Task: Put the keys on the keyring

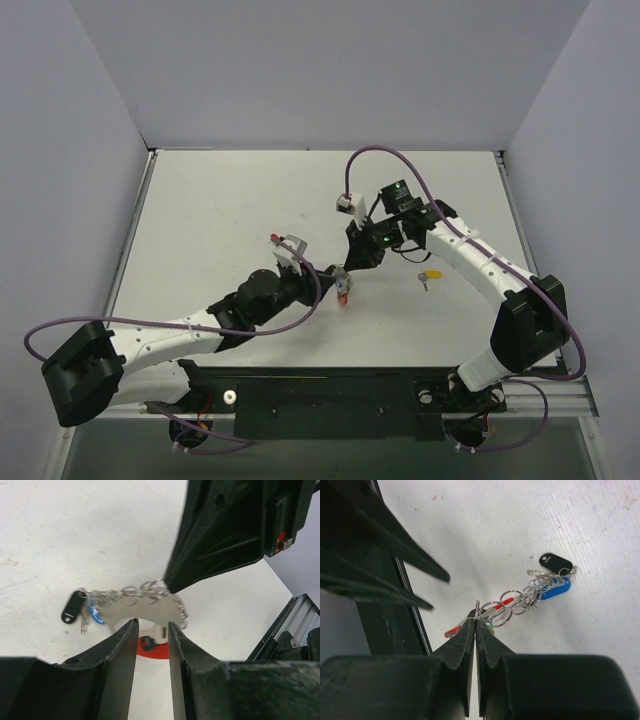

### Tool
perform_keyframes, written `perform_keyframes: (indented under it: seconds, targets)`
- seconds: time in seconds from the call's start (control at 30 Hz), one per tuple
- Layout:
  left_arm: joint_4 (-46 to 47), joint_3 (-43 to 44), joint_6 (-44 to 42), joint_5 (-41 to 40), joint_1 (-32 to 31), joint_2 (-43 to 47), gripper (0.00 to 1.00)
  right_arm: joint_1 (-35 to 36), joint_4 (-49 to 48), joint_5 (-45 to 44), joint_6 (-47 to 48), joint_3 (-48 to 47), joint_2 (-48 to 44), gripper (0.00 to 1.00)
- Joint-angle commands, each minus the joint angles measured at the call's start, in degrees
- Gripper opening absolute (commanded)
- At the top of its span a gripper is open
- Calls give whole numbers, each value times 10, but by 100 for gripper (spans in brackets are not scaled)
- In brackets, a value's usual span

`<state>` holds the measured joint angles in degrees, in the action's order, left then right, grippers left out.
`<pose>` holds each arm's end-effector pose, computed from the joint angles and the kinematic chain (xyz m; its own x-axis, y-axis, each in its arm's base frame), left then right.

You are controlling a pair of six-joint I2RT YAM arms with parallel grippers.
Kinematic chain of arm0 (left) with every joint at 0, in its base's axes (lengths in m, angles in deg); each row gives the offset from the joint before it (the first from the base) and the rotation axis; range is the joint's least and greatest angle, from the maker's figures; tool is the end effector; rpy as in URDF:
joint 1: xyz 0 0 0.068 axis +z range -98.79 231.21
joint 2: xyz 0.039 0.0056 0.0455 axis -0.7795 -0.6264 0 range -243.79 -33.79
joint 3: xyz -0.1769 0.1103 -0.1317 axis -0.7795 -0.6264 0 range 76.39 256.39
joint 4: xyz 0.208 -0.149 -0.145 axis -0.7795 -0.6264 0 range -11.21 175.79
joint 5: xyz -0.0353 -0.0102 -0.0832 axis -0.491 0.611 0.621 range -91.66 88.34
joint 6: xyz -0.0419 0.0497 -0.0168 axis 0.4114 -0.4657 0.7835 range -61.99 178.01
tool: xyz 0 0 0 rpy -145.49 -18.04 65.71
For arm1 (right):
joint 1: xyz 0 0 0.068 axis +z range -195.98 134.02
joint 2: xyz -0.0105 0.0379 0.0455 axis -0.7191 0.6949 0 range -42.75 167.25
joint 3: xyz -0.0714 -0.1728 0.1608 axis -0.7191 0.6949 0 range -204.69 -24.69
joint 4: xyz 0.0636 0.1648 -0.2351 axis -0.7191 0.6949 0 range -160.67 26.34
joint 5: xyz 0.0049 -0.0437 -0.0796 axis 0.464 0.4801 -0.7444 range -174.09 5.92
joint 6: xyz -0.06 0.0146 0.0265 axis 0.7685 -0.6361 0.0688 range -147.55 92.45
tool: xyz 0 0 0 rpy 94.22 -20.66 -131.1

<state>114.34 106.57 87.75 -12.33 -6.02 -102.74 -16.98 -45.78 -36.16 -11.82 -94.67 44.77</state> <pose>0.1789 -0.2597 0.1839 -0.4443 -0.2104 -0.8708 0.5843 0.6688 -0.4597 0.3091 0.2169 0.2490 -0.3500 -0.4017 -0.8462 -0.9339 0.2198 0.2819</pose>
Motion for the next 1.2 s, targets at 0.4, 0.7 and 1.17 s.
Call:
perform_keyframes:
  seconds: [0.4, 0.7, 1.17]
  targets:
    - [-90, -67, -56, 49, 112, 175, 45, -124, 193, -18, 185, -59, 56, 0]
    - [-104, -69, -77, 56, 115, 180, 44, -28, 203, 6, 166, -98, 54, 0]
    - [-116, -87, -86, 44, 116, 210, 45, -88, 178, -5, 111, -130, 195, 0]
